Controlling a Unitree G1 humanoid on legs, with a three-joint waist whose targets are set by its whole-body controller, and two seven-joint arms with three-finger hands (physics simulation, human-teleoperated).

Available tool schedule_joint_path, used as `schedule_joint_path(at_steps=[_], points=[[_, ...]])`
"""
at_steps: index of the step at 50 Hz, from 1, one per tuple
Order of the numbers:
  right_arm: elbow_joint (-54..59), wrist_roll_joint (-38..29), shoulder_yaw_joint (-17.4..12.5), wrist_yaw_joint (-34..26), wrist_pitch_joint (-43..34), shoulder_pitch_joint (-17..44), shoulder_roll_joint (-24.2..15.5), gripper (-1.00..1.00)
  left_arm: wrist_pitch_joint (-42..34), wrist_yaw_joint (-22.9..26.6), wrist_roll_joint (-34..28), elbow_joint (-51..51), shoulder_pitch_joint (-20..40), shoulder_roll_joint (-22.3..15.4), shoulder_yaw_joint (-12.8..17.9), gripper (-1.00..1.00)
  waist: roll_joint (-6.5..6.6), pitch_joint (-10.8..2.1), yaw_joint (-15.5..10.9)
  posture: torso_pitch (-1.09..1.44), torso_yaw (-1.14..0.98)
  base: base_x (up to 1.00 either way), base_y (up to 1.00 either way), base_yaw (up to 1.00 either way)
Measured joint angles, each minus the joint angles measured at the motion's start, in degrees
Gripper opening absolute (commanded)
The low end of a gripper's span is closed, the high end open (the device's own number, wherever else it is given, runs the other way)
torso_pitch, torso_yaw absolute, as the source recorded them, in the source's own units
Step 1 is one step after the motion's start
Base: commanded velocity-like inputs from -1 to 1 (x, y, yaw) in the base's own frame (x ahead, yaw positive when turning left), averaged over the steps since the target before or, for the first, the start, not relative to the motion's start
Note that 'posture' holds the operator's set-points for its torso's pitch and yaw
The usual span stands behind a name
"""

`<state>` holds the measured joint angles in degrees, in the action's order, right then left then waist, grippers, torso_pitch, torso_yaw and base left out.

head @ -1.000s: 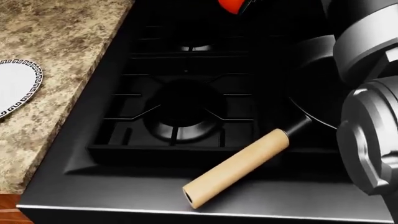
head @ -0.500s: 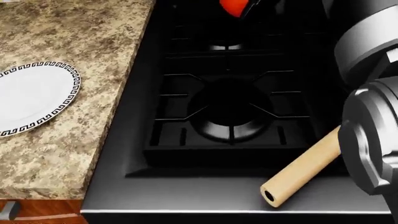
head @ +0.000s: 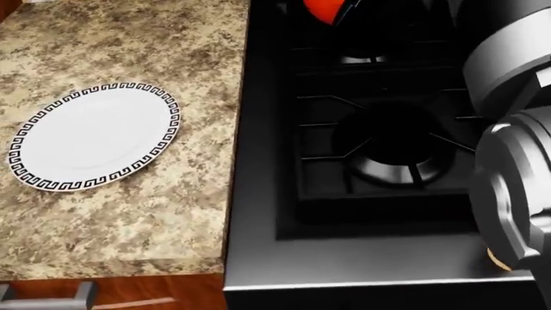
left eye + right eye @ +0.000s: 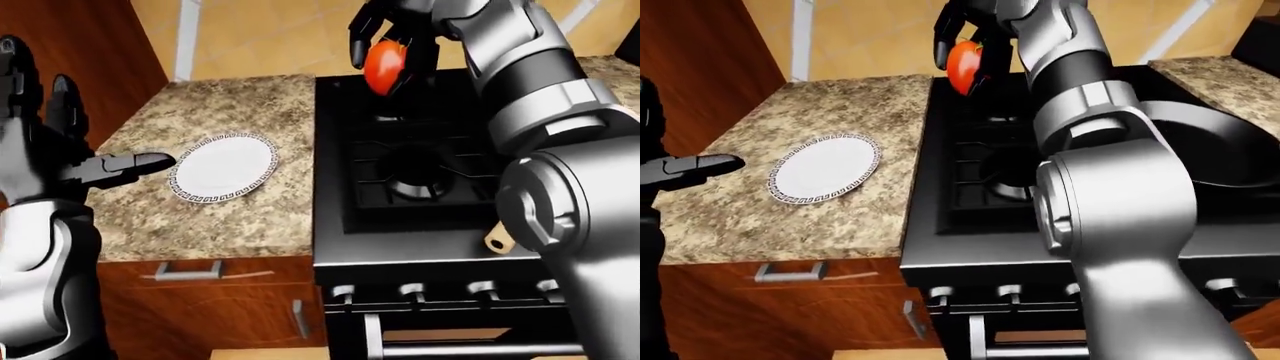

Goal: Pick the tomato from the pan and place it on the plate.

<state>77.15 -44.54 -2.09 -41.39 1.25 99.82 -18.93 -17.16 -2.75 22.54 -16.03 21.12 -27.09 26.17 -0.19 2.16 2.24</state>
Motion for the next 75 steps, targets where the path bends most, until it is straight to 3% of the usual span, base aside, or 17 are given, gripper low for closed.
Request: schedule_joint_path(at_steps=[3,7,9,10,13,19,25,26,29,31,35,38,44,55,60,67,75], points=[[0.71,-0.43,0.21,-0.32,-0.62,0.05,0.09,-1.0,-0.48,0.06,0.1,0.19,0.37,-0.42,0.25,1.0,0.32,-0.29,-0.73,0.0,0.0,0.0,0.42,0.0],[-0.45,-0.2,-0.02,-0.19,-0.26,0.85,-0.04,-1.0,-0.03,-0.14,0.06,-0.72,0.8,-0.65,0.67,1.0,3.86,0.66,-0.85,0.0,0.0,0.0,0.42,0.0],[-0.55,-0.16,-0.02,-0.09,-0.19,1.19,0.01,-1.0,0.01,-0.14,0.14,-0.93,0.95,-0.85,0.67,1.0,6.71,0.33,-0.83,0.0,0.0,0.0,0.41,0.0],[-0.75,-0.11,0.0,-0.03,-0.11,1.19,0.4,-1.0,0.0,-0.17,0.15,-0.79,0.96,-1.13,0.95,1.0,6.98,0.06,-1.01,0.0,0.0,0.0,0.41,0.0],[0.07,0.14,0.31,-0.59,0.3,0.66,1.65,-1.0,-0.36,-0.59,0.01,0.27,0.42,-0.88,1.63,1.0,5.91,0.62,-1.6,0.0,0.0,0.0,0.42,0.0],[-0.42,-0.15,0.21,-0.74,0.05,1.17,0.79,-1.0,-0.52,-0.5,0.09,-0.02,0.53,-0.96,1.23,1.0,2.29,0.8,-0.63,0.0,0.0,0.0,0.42,0.0],[-0.92,0.0,0.08,-0.39,0.31,1.4,0.71,-1.0,-0.18,-0.37,0.08,-0.21,0.72,-1.02,1.31,1.0,-0.51,0.22,-0.33,0.0,0.0,0.0,0.42,0.0],[-0.93,-0.01,0.03,-0.39,0.32,1.06,0.47,-1.0,-0.04,-0.31,0.09,-0.33,0.58,-0.62,1.03,1.0,0.3,0.39,0.15,0.0,0.0,0.0,0.41,0.0],[0.48,-0.42,0.14,-0.57,-0.32,-0.12,0.04,-1.0,-0.33,0.08,0.19,0.07,0.07,-0.39,0.0,1.0,-0.21,-0.31,-0.2,0.0,0.0,0.0,0.41,0.0],[0.64,-0.65,0.25,-0.71,-0.61,-0.01,0.12,-1.0,-0.06,0.54,-0.74,-0.36,-0.39,-1.05,-0.34,1.0,0.17,-0.35,-0.69,0.0,0.0,0.0,0.42,0.0],[-0.49,-0.46,0.01,-0.4,-0.34,0.51,-0.02,-1.0,0.71,3.02,-3.69,-4.45,-1.08,-0.43,-2.34,1.0,3.54,0.71,-0.94,0.0,0.0,0.0,0.42,0.0],[-0.68,-0.28,0.06,-0.28,-0.12,0.84,0.53,-1.0,0.76,4.55,-4.73,-4.78,-0.19,-0.07,-2.52,1.0,7.16,0.09,-0.94,0.0,0.0,0.0,0.42,0.0],[0.33,-0.03,0.19,-1.09,0.0,0.04,1.13,-1.0,-0.5,4.58,-5.9,-3.21,-0.37,0.54,-0.34,1.0,4.71,0.83,-0.98,0.0,0.0,0.0,0.25,0.0],[-0.73,0.61,0.01,-1.16,0.41,0.88,1.38,-1.0,-0.29,5.32,-5.97,-3.03,0.3,0.85,-0.71,1.0,2.32,2.39,-2.04,0.0,0.0,0.0,0.0,0.0],[-0.44,0.53,0.18,-1.71,0.2,0.48,1.23,-1.0,-0.71,4.91,-6.22,-2.84,0.34,0.92,-0.33,1.0,-0.49,2.28,-3.23,0.0,0.0,0.0,0.0,0.0],[-0.15,-0.04,0.49,-1.87,0.44,-0.42,0.67,-1.0,-0.64,5.5,-6.09,-3.02,0.3,1.08,-1.25,1.0,2.61,1.48,-2.05,0.0,0.0,0.0,0.0,0.0],[-0.65,-0.45,0.59,-1.43,1.15,-0.4,0.73,-1.0,-0.46,6.31,-6.29,-3.83,0.21,1.03,-1.74,1.0,3.62,1.04,-1.1,0.0,0.0,0.0,0.0,0.0]])
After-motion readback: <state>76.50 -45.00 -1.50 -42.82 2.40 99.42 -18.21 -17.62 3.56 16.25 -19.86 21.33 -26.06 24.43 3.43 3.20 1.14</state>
